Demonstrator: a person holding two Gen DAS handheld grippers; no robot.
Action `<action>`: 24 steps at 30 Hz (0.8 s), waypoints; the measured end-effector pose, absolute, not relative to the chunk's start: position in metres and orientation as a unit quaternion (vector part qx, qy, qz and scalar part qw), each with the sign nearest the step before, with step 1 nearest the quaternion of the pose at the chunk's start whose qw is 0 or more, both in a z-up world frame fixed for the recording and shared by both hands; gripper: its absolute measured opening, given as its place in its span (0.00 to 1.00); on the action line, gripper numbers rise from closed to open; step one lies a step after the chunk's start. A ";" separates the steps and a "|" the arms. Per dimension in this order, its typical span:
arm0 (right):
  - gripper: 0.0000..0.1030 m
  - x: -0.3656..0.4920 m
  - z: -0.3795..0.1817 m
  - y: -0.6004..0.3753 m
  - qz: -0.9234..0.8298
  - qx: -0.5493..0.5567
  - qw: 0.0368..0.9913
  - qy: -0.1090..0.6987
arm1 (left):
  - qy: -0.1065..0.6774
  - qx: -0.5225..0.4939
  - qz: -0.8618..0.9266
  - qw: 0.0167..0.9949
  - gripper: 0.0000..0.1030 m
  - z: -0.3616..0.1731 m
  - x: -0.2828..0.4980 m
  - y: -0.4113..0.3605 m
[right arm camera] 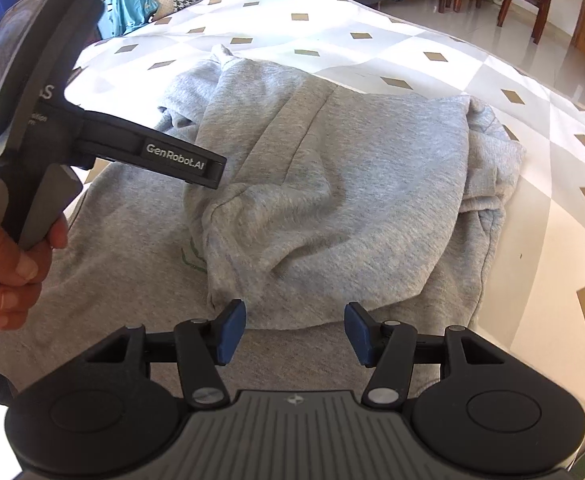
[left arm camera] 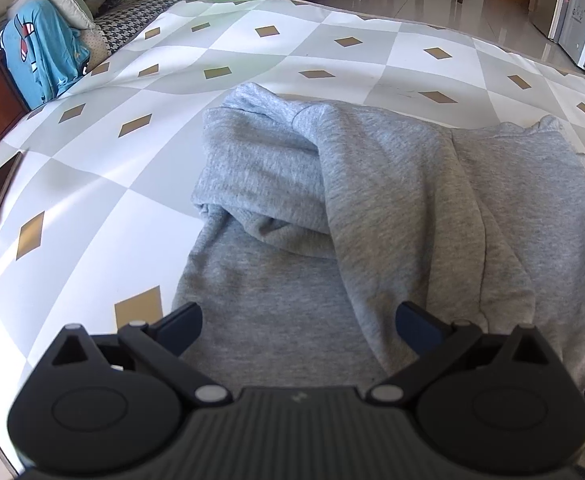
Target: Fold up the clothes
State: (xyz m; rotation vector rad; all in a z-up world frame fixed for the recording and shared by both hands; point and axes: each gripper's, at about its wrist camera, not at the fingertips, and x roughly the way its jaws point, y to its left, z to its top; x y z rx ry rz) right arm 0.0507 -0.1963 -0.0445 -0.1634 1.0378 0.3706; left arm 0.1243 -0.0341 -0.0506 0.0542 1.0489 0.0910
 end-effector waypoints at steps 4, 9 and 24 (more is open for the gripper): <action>0.52 0.044 -0.048 -0.196 0.158 -0.068 0.846 0.506 | 0.501 0.030 0.032 0.864 1.00 -0.048 0.112 -0.034; 0.52 0.032 -0.047 -0.195 0.127 -0.058 0.849 0.509 | 0.498 0.040 0.021 0.866 1.00 -0.044 0.093 -0.035; 0.53 0.000 -0.052 -0.196 0.059 -0.028 0.853 0.517 | 0.518 0.040 -0.009 0.854 1.00 -0.050 0.030 -0.035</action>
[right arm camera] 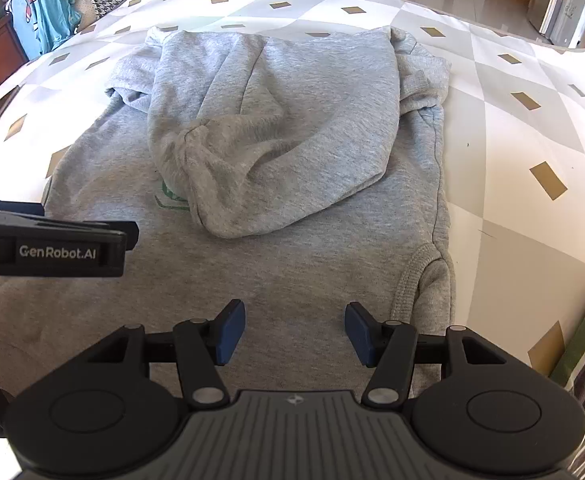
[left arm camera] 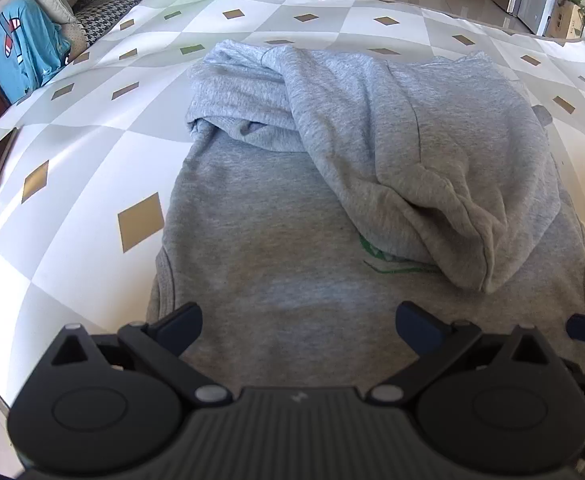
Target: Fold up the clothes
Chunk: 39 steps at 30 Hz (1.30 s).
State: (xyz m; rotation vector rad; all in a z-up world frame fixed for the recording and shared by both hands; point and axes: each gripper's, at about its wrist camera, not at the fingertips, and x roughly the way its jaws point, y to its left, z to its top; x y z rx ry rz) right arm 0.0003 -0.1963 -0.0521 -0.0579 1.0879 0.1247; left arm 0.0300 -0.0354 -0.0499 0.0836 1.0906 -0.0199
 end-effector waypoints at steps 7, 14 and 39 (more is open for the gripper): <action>0.53 -0.012 -0.051 -0.198 0.045 -0.009 0.854 0.518 | 0.530 0.032 -0.017 0.847 1.00 -0.055 0.008 -0.034; 0.57 -0.021 -0.053 -0.192 0.048 -0.032 0.857 0.512 | 0.537 0.026 -0.020 0.843 1.00 -0.058 -0.010 -0.032; 0.70 -0.024 -0.063 -0.180 0.043 -0.064 0.865 0.496 | 0.549 0.027 0.004 0.835 1.00 -0.074 -0.011 -0.025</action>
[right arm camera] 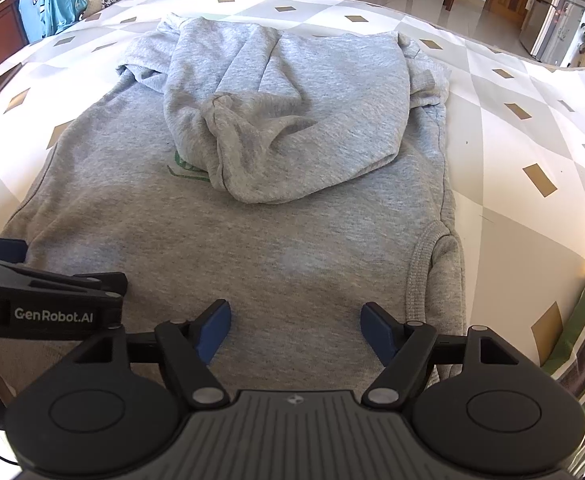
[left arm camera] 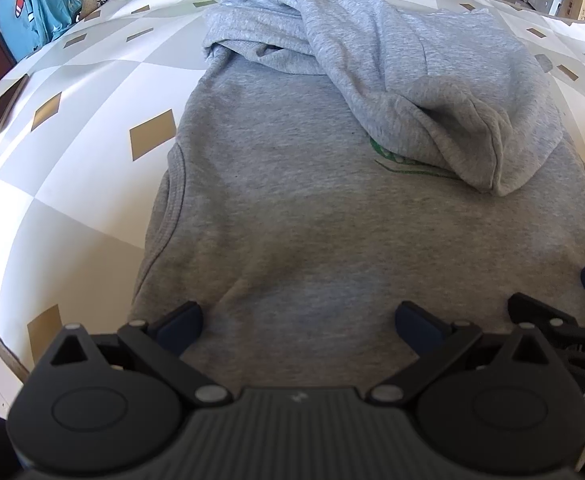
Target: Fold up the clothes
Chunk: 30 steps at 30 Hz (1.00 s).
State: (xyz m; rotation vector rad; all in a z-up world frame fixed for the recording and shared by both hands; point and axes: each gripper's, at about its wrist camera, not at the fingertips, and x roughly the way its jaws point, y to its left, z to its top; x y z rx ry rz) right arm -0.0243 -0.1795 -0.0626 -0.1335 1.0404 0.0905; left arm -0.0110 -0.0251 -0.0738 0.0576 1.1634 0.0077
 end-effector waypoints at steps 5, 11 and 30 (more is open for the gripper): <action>0.71 -0.025 -0.063 -0.179 0.042 -0.064 0.867 0.493 | 0.547 0.023 0.004 0.837 1.00 -0.075 -0.011 -0.024; 0.71 -0.026 -0.064 -0.179 0.040 -0.064 0.869 0.489 | 0.543 0.020 0.005 0.840 1.00 -0.076 -0.013 -0.024; 0.74 -0.028 -0.066 -0.180 0.033 -0.058 0.877 0.475 | 0.533 0.011 0.004 0.846 1.00 -0.078 -0.014 -0.021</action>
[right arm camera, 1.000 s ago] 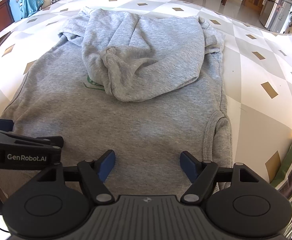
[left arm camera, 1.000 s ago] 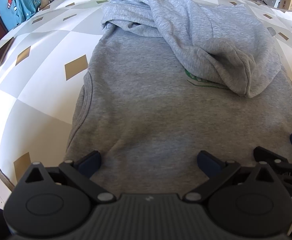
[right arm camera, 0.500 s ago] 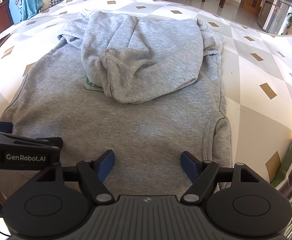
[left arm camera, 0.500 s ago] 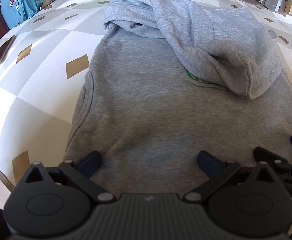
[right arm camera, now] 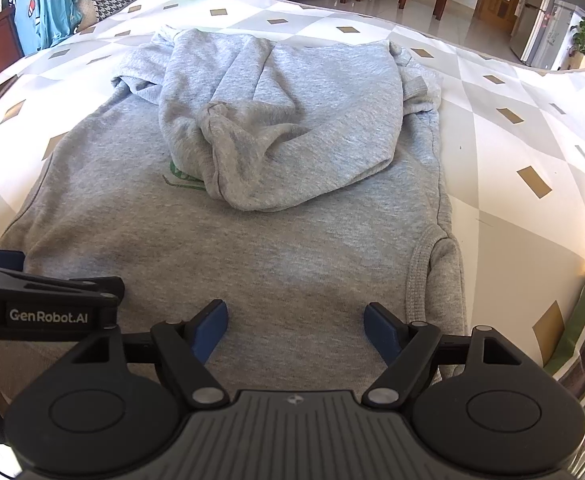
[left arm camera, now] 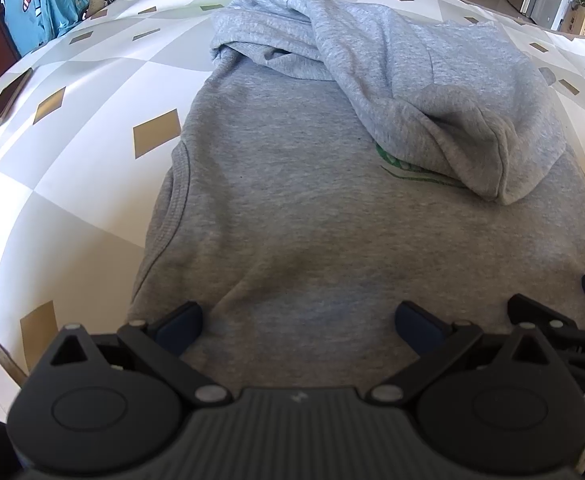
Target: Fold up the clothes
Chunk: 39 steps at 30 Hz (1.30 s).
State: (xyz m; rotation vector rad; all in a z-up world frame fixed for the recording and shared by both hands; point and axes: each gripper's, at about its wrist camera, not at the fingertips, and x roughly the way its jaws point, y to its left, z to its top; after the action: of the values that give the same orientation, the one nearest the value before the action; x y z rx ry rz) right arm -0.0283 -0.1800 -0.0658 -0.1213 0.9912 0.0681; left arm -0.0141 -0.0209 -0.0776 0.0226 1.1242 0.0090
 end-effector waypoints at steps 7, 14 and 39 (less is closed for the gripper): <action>0.74 -0.032 -0.067 -0.180 0.031 -0.056 0.884 0.464 | 0.527 0.013 0.002 0.850 1.00 -0.078 -0.016 -0.020; 0.74 -0.035 -0.068 -0.180 0.033 -0.059 0.888 0.455 | 0.519 0.016 0.000 0.855 1.00 -0.078 -0.019 -0.020; 0.75 -0.037 -0.067 -0.182 0.058 -0.074 0.887 0.453 | 0.526 0.038 -0.032 0.849 1.00 -0.075 -0.023 -0.014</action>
State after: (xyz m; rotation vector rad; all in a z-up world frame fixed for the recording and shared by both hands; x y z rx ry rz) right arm -0.0372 -0.1817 -0.0671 -0.1534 0.9417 0.1210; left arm -0.0230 -0.0144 -0.0746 0.0793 1.1072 -0.0680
